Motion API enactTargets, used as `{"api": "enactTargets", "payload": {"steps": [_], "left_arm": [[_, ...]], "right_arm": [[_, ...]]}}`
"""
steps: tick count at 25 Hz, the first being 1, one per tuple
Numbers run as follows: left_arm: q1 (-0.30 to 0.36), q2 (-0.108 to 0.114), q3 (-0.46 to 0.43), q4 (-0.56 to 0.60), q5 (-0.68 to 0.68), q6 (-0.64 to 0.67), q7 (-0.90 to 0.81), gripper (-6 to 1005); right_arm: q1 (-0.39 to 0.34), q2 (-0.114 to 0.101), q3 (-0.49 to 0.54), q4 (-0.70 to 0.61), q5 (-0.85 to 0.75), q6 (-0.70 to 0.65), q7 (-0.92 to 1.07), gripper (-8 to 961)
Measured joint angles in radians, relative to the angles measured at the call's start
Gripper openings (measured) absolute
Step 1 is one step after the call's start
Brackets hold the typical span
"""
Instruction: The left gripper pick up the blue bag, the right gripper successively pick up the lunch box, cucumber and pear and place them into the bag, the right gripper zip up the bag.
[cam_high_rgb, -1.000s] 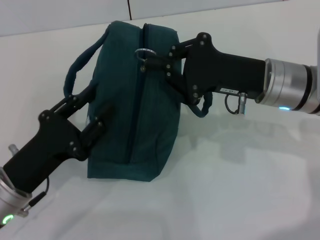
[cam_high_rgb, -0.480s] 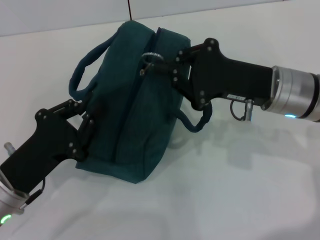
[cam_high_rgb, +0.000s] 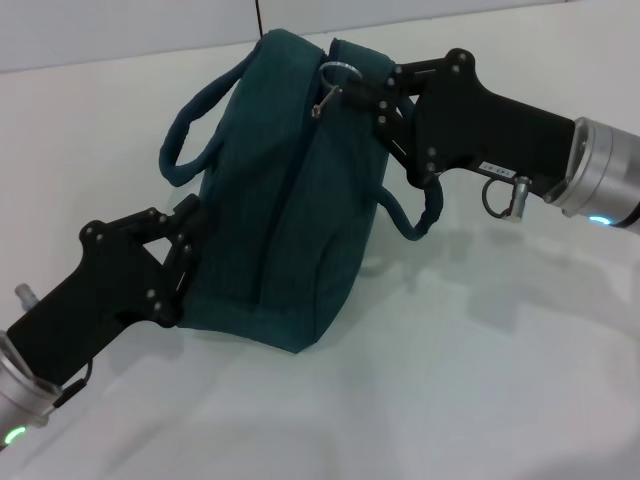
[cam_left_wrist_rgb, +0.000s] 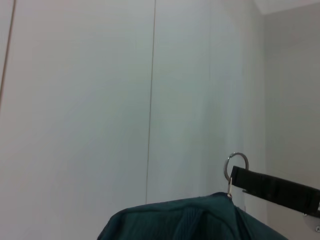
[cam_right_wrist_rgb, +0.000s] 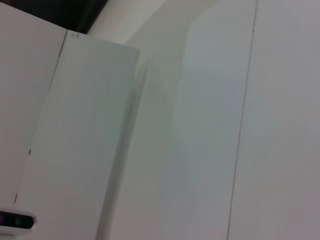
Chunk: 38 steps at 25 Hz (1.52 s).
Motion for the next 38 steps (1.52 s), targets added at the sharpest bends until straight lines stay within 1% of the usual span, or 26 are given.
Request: {"api": "enactTargets", "payload": {"steps": [9, 22, 27, 33, 38], "left_arm": [[-0.016, -0.004, -0.003, 0.0, -0.004, 0.0, -0.01, 41], [-0.055, -0.01, -0.009, 0.0, -0.007, -0.001, -0.077, 225], [-0.058, -0.01, -0.009, -0.001, -0.02, -0.015, -0.074, 420], [-0.051, -0.009, -0.008, -0.001, -0.026, -0.018, -0.048, 502], [-0.05, -0.007, -0.003, -0.002, -0.025, -0.019, 0.001, 254]], "right_arm": [[0.007, 0.001, -0.006, 0.017, 0.0, 0.002, 0.0, 119], [0.008, 0.002, -0.028, 0.008, -0.011, 0.004, 0.0, 127], [0.009, 0.001, -0.029, 0.008, -0.011, 0.0, 0.0, 130], [0.009, 0.002, -0.048, 0.008, -0.011, -0.004, 0.0, 133], [0.009, 0.003, -0.072, 0.007, -0.005, -0.006, 0.0, 136]]}}
